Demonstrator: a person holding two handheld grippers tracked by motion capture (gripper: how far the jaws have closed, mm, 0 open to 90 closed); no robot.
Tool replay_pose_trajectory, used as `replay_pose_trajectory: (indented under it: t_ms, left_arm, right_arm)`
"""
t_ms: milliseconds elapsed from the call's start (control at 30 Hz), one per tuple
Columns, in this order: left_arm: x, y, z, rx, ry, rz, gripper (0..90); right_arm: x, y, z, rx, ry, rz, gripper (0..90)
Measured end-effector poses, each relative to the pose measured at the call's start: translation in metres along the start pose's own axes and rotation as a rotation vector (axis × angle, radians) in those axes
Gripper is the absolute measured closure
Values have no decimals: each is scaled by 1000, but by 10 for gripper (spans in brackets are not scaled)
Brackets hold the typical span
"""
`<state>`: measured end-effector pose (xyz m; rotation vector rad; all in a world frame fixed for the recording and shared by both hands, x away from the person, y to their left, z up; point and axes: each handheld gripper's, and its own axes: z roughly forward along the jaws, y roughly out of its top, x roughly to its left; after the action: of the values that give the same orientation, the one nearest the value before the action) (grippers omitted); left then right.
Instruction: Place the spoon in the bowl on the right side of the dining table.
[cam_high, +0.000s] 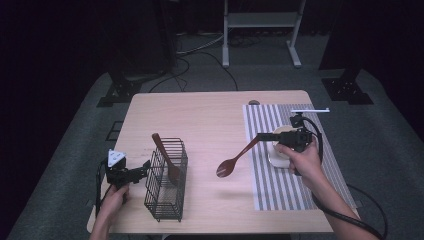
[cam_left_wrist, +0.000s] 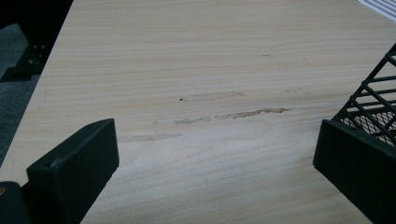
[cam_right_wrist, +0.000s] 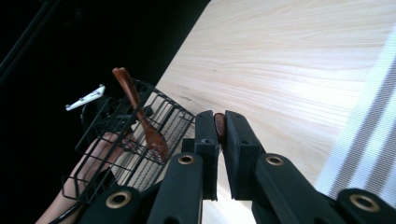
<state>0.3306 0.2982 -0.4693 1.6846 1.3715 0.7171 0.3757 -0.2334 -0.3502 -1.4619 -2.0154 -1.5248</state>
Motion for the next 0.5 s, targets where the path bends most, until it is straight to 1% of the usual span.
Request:
replay_pose_trajectory:
  t_ms: [33,100,167,200,300,400,500]
  left_arm:
    - [0,0,0,0,1,0,0]
    - [0,0,0,1,0,1,0]
    - [0,0,0,0,0,0,0]
    - [0,0,0,0,0,0,0]
    - [0,0,0,1,1,1,0]
    - [0,0,0,0,0,2,0]
    - [0,0,0,0,0,1,0]
  right_arm:
    - [-4,0,-3,-6,-5,9,838]
    - [-6,0,-4,-9,-10,13,838]
    - [-12,-1,-9,-19,-18,26,838]
    - [-12,-1,-9,-19,-18,26,838]
    - [-19,-1,-14,-34,-25,45,838]
    - [-22,-2,-17,-43,-29,53,838]
    - [-28,-2,-22,-57,-43,68,838]
